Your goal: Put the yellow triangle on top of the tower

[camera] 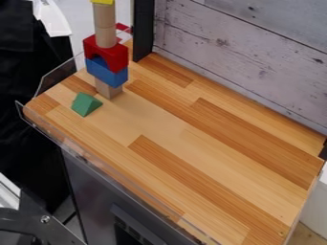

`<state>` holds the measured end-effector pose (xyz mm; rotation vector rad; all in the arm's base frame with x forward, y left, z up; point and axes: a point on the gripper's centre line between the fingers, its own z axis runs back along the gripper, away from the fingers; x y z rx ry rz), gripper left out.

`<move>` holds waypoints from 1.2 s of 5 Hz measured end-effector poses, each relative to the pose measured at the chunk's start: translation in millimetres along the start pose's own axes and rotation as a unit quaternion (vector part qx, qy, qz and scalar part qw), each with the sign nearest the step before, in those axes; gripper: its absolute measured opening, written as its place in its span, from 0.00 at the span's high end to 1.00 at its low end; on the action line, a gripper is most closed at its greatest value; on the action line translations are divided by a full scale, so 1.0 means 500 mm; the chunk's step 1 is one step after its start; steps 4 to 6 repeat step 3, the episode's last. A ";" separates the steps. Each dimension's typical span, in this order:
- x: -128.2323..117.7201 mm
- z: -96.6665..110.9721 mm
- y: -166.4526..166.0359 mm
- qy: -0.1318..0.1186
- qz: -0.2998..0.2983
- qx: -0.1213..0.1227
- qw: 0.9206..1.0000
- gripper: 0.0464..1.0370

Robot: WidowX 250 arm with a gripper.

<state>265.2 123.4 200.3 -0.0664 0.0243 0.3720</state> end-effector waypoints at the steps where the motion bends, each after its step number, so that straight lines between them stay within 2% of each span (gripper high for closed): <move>1: -0.054 0.001 -0.022 0.005 -0.015 0.026 1.000 0.04; 2: -0.091 -0.037 -0.023 0.027 -0.014 0.049 0.998 0.04; 3: -0.109 -0.076 -0.021 0.048 -0.012 0.050 0.998 0.04; 6: -0.109 -0.076 -0.021 0.048 -0.012 0.050 0.998 0.04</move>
